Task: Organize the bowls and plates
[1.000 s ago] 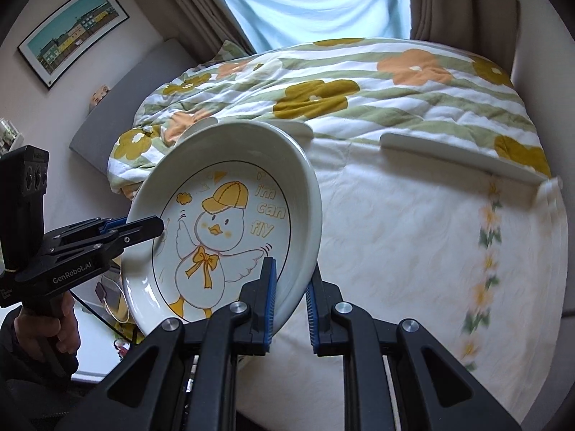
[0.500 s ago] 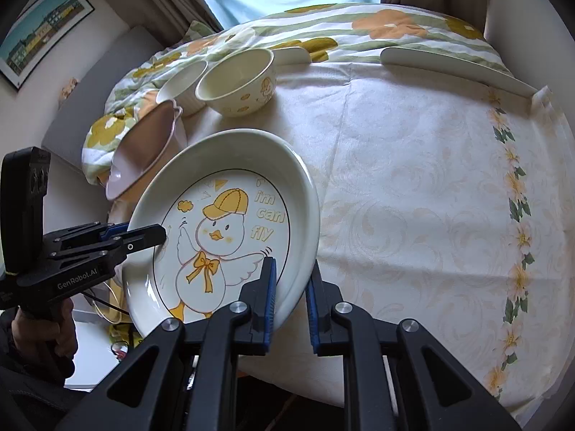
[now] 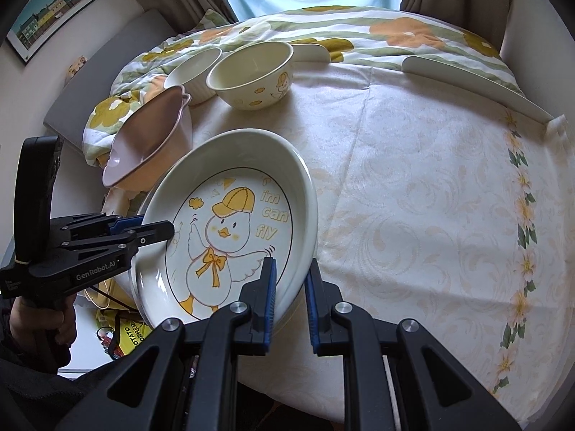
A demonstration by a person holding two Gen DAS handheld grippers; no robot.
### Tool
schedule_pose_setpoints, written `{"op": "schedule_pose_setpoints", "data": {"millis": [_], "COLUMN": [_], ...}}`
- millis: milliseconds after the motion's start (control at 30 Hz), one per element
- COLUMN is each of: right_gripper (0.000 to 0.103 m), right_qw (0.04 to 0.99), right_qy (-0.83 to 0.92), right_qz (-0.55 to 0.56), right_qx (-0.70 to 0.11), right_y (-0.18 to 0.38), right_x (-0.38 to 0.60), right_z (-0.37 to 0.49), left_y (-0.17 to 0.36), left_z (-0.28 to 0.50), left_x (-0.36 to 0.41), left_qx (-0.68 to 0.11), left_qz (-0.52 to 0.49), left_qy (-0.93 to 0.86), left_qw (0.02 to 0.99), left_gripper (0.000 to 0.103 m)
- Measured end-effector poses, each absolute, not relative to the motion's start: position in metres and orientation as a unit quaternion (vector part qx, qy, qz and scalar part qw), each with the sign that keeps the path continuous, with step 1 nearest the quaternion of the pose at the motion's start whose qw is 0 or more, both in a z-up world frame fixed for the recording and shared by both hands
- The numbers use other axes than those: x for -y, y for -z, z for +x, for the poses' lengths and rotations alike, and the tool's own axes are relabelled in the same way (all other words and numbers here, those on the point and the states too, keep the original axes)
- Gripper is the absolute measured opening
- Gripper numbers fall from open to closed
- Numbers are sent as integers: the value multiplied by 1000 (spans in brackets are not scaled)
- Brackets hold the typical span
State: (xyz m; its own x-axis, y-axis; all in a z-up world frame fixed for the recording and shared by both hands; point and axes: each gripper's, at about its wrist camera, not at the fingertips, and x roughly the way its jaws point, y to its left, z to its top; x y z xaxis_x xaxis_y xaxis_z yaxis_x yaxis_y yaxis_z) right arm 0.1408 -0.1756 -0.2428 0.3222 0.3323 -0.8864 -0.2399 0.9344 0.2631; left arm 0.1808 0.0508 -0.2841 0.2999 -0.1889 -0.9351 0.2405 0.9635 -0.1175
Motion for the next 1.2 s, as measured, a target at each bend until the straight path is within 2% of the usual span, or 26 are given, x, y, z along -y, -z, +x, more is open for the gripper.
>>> {"op": "schedule_pose_setpoints", "data": {"millis": [367,1200], "right_gripper": [14,17], "right_qw": [805,802], "right_qy": [-185,-162], "right_qz": [10,-72], "right_qx": [-564,-571], "right_y": [247,250], "right_x": [169,147], "right_z": [140,143], "left_y": [279,271], "left_z": [168,160], "left_x": [-32,-22], "left_qx": [-545,-532], "left_qz": [132,178], "left_qy": [93,53], "left_qw": [823,826], "left_gripper": [18,18]}}
